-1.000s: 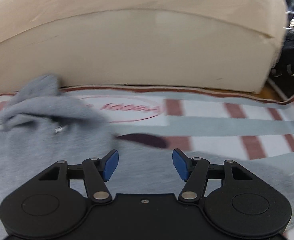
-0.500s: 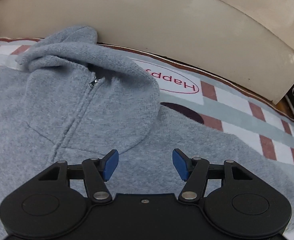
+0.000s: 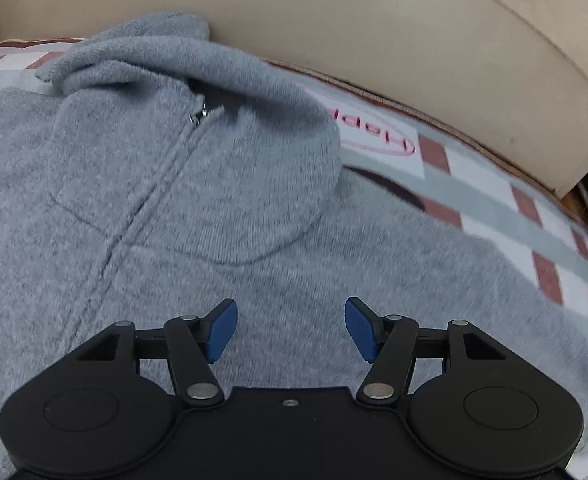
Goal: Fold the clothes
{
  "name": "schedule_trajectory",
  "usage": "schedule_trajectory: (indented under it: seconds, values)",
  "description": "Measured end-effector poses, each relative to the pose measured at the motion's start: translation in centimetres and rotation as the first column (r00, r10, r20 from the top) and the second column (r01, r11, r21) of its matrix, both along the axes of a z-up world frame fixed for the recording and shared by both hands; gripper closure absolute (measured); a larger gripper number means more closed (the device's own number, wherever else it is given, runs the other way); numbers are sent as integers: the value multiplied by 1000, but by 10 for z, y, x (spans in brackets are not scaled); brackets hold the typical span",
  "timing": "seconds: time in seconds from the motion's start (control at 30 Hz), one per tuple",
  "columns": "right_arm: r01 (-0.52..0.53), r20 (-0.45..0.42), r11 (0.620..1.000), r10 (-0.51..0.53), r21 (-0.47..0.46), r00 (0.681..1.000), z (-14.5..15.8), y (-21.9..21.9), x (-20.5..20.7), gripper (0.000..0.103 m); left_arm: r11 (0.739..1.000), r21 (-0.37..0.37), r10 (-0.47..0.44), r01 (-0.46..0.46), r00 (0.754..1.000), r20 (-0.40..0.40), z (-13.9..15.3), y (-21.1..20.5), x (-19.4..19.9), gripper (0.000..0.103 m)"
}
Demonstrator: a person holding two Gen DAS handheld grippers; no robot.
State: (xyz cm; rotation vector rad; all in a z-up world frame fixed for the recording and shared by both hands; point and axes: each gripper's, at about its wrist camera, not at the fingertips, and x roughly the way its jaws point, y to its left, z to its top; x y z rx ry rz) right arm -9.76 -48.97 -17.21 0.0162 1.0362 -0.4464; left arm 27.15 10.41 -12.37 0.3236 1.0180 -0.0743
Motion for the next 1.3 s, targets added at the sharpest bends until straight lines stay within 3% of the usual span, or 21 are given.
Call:
schedule_trajectory:
  seconds: [0.03, 0.07, 0.27, 0.4, 0.43, 0.53, 0.6, 0.7, 0.8, 0.83, 0.87, 0.97, 1.03, 1.2, 1.3]
  values:
    - [2, -5, 1000, -1, 4, 1000, -2, 0, -1, 38, 1000, -2, -12, 12, 999, -35, -5, 0, -2, 56]
    - [-2, -10, 1000, 2, 4, 1000, -3, 1, -2, 38, 1000, 0, -30, 30, 998, -48, -7, 0, -4, 49]
    - [-18, -28, 1000, 18, -5, 999, -5, 3, -6, 38, 992, -31, -126, 124, 989, -71, -16, 12, 3, 43]
    - [-14, -28, 1000, 14, 1, 1000, -3, 1, -6, 38, 987, -122, -128, 104, 970, -208, -37, 30, 18, 38]
    - [-18, -20, 1000, 18, 8, 1000, -2, 1, -6, 38, 987, -128, -121, 93, 965, -233, -41, 32, 18, 33]
    - [-28, -4, 999, 28, 27, 1000, 0, 4, -4, 38, 995, -78, -81, 65, 969, -233, -48, 31, 19, 7]
    - [-31, 0, 999, 31, 36, 1000, 0, 6, -3, 38, 997, -69, -58, 43, 971, -230, -52, 34, 21, 0]
    - [-35, -5, 999, 35, 30, 999, -1, 9, -2, 38, 990, -140, -19, -13, 973, -229, -54, 43, 20, 3]
    - [-33, -9, 999, 33, 26, 999, -2, 10, -2, 38, 974, -225, -38, -6, 981, -190, -45, 45, 12, 51]
    - [-29, -5, 999, 29, 27, 1000, -2, 10, -3, 38, 977, -215, -52, 14, 983, -173, -40, 39, 11, 77]
    - [-27, -5, 999, 27, 27, 1000, -1, 10, -3, 38, 978, -204, -67, 34, 985, -157, -35, 34, 9, 85]
    - [-26, -4, 999, 26, 24, 1000, -1, 11, -5, 38, 990, -64, -125, 122, 991, -47, -13, 8, 7, 86]
    - [-31, -4, 999, 31, 21, 1000, -1, 10, -7, 38, 991, 8, -135, 135, 990, 48, 7, -3, 7, 86]
    - [-49, 9, 998, 48, 43, 999, -1, 7, -11, 38, 999, -28, 42, -38, 984, 174, 41, 4, 28, 86]
    - [-49, 11, 997, 49, 55, 999, -3, 5, -12, 38, 990, 81, 99, -115, 978, 181, 18, -8, 27, 74]
